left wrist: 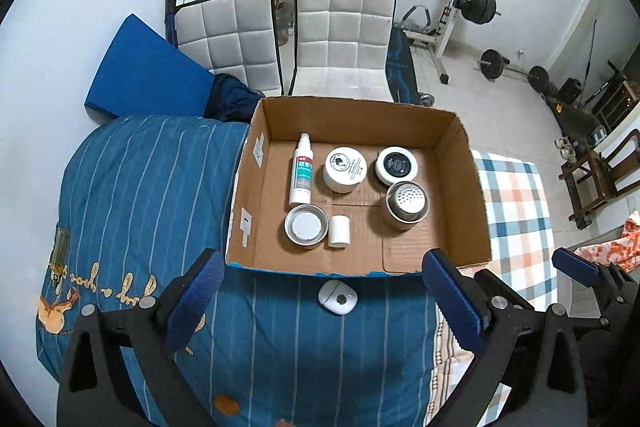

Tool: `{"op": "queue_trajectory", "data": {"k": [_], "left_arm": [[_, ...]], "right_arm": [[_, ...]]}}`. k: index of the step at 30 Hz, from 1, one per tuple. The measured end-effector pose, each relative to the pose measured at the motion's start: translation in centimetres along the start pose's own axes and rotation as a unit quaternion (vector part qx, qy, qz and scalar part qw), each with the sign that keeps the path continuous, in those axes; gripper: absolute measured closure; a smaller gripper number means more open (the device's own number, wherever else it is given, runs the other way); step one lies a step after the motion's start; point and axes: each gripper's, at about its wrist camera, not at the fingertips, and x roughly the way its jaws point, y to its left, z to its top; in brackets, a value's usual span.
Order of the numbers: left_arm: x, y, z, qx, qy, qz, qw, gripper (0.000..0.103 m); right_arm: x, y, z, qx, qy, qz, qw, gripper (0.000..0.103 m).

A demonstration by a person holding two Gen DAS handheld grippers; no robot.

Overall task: Organize rigid objects
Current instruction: 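Withdraw both tools from the box toward the bed, then grasp the walnut with the left tool while the right tool grasps the white oval case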

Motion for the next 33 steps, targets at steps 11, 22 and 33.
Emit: {"op": "queue_trajectory", "data": {"k": [11,22,33], "left_arm": [[1.7,6.5,-5.4,-0.070,0.053,0.059,0.9944,0.001],[9.4,17.1,-17.7,-0.212,0.187,0.125,0.9511,0.001],[14.2,18.5,-23.8,-0.244,0.266,0.074,0.9297,0.010]], "right_arm": [[5.3,3.0,-3.4,-0.028,0.077,0.064,0.995,0.000],[18.1,9.7,-7.8,-0.114,0.156,0.050,0.980,0.001],[23.8,12.5,-8.8,-0.135,0.156,0.014,0.978,0.015]]}}
